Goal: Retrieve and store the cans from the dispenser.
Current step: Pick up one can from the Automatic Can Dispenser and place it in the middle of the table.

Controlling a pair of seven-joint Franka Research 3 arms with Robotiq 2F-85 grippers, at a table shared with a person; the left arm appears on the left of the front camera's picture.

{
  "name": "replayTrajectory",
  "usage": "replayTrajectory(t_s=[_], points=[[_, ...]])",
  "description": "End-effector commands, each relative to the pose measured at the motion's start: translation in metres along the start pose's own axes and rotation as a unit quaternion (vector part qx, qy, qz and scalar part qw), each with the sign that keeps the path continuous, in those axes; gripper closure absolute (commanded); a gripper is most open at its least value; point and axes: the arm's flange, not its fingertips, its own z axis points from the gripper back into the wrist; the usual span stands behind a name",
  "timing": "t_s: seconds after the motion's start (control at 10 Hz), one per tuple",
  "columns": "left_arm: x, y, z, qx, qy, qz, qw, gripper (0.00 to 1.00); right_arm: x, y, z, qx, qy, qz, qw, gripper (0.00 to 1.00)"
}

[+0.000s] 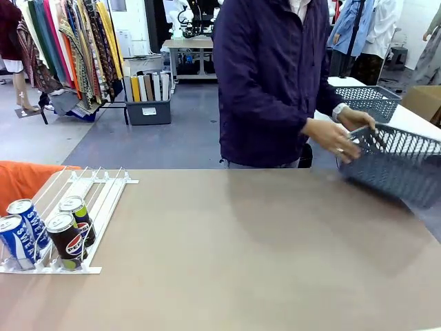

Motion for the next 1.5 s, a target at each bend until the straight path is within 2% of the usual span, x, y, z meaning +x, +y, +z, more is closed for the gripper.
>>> replayTrajectory(t_s=[0.0, 0.1, 0.2, 0.3, 0.5, 0.6, 0.7, 0.8, 0.9, 1.0, 1.4], points=[[-0.016, -0.047, -0.032, 0.175, 0.087, -0.067, 0.978, 0.0, 0.003, 0.002, -0.001, 0.011, -0.001, 0.015, 1.0, 0.0], [-0.021, -0.072, -0.063, 0.266, 0.123, -0.119, 0.949, 0.0, 0.003, 0.002, -0.001, 0.011, -0.001, 0.015, 1.0, 0.0], [-0.031, -0.089, -0.094, 0.354, 0.141, -0.15, 0.912, 0.0, 0.003, 0.002, -0.001, 0.011, -0.001, 0.015, 1.0, 0.0], [-0.036, -0.096, -0.125, 0.433, 0.167, -0.177, 0.868, 0.0, 0.003, 0.002, -0.001, 0.011, -0.001, 0.015, 1.0, 0.0], [-0.045, -0.098, -0.184, 0.544, 0.182, -0.206, 0.793, 0.0, 0.003, 0.002, -0.001, 0.011, -0.001, 0.015, 1.0, 0.0], [-0.05, -0.095, -0.206, 0.564, 0.198, -0.217, 0.772, 0.0, 0.003, 0.002, -0.001, 0.011, -0.001, 0.015, 1.0, 0.0], [-0.055, -0.09, -0.226, 0.577, 0.208, -0.226, 0.757, 0.0, 0.003, 0.002, -0.001, 0.011, -0.001, 0.015, 1.0, 0.0], [-0.06, -0.088, -0.239, 0.575, 0.217, -0.229, 0.754, 0.0, 0.003, 0.002, -0.001, 0.011, -0.001, 0.015, 1.0, 0.0], [-0.057, -0.09, -0.247, 0.564, 0.198, -0.209, 0.774, 0.0, 0.003, 0.002, -0.001, 0.011, -0.001, 0.015, 1.0, 0.0], [-0.053, -0.101, -0.243, 0.57, 0.21, -0.234, 0.759, 0.0, 0.003, 0.002, -0.001, 0.011, -0.001, 0.015, 1.0, 0.0], [-0.054, -0.098, -0.25, 0.574, 0.213, -0.228, 0.757, 0.0, 0.003, 0.002, -0.001, 0.011, -0.001, 0.015, 1.0, 0.0]])
